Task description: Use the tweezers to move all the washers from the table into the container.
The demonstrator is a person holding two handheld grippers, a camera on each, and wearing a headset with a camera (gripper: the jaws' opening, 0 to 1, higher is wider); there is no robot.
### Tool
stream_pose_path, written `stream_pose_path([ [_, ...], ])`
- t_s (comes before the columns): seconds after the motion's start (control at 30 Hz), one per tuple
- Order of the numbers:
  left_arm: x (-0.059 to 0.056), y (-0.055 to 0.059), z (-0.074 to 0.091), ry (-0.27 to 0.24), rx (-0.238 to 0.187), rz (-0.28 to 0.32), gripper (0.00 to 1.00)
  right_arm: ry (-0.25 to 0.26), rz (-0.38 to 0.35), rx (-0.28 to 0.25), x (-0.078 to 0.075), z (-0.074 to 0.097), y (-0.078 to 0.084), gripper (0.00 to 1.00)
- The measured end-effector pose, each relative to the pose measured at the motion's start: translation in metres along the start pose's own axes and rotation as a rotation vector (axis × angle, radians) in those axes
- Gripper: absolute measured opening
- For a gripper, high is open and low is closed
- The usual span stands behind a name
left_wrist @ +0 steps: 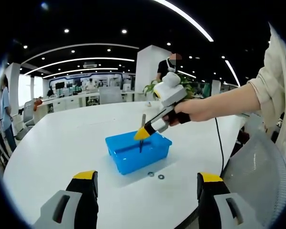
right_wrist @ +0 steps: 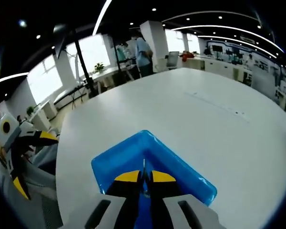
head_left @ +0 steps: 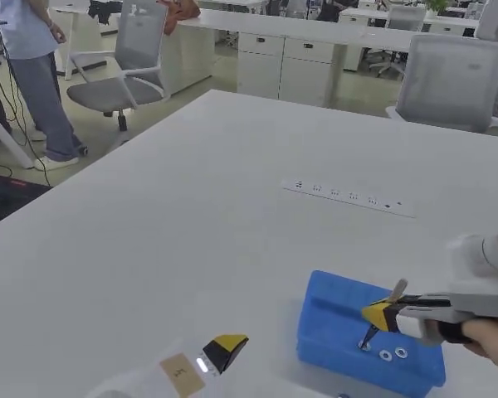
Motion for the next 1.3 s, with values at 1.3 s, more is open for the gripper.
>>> stream_pose_path([
  [1.3,-0.003,0.006,-0.004,0.028,0.035,0.005,0.86,-0.088,-0.109,-0.143,0.07,0.039,0.042,0.03],
])
Point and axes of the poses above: the centre of the closed fingertips' face, and the gripper's own axes: z roughly backward along the fingers, x roughly to its left, y roughly out of its underside, the point moved 5 cm from there along z, roughly backward along the fingers, and after that the axes turned 3 degrees about z, right-handed, at the moved point
